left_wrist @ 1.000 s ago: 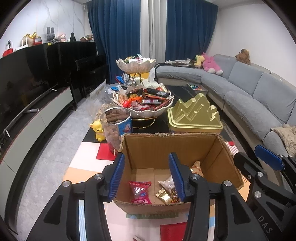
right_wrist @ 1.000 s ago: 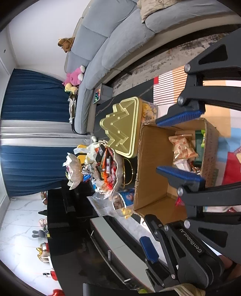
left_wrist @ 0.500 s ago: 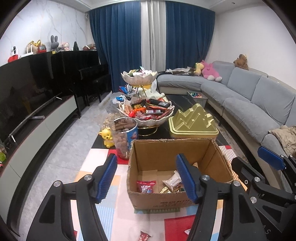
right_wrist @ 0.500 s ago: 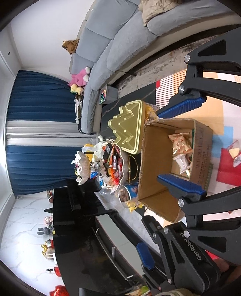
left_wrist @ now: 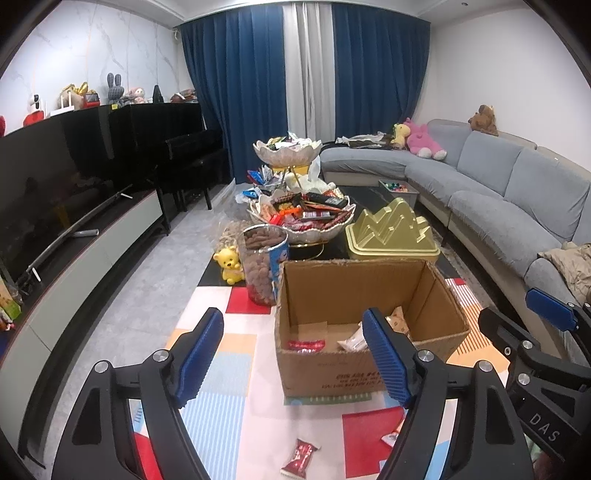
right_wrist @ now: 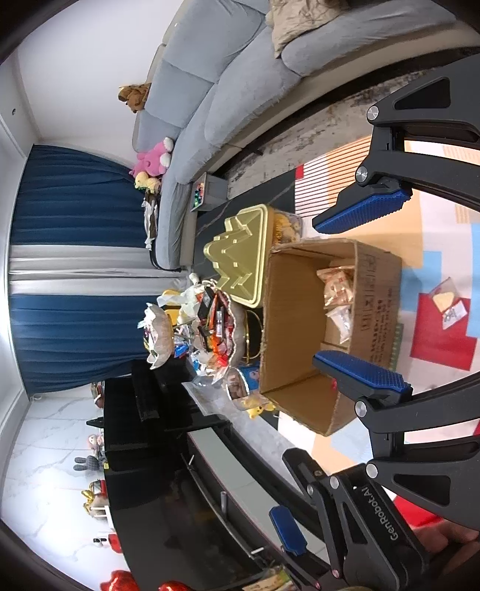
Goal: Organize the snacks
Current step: 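Withdraw both open tools from the box toward the remaining snacks on the rug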
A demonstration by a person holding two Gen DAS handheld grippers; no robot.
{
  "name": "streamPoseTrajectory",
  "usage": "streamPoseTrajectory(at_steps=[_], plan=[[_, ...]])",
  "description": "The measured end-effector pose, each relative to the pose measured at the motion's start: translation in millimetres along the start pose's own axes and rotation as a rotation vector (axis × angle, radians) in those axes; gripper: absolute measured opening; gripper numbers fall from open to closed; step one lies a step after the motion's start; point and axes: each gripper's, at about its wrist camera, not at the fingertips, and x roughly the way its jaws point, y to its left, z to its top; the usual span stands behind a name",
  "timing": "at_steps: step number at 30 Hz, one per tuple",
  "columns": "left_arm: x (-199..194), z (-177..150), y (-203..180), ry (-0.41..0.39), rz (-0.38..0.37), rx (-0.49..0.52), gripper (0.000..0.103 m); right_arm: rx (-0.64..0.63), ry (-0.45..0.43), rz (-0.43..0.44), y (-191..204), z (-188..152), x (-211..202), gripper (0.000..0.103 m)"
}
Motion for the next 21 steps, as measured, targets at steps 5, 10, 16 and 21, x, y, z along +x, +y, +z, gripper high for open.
streamPoseTrajectory(at_steps=[5,10,16,21], plan=[[0.6,-12.5,3.3,0.019,0.004,0.003,0.077,-0.008,0.019,-0.002,2.5,-12.6,-0.4,0.067],[3.0,-25.6,5.0,0.036,0.005,0.008,0.077,-0.020,0.040,-0.001,5.9,-25.0,2.5,0.067],[9.1,-45.3,6.1,0.067,0.005,0.013,0.077,-0.039,0.074,0.000,9.1,-43.3,10.0,0.066],[18.0,-65.3,6.7,0.105,0.004,0.012,0.077,-0.049,0.114,0.011,10.4,-59.7,19.4,0.066]])
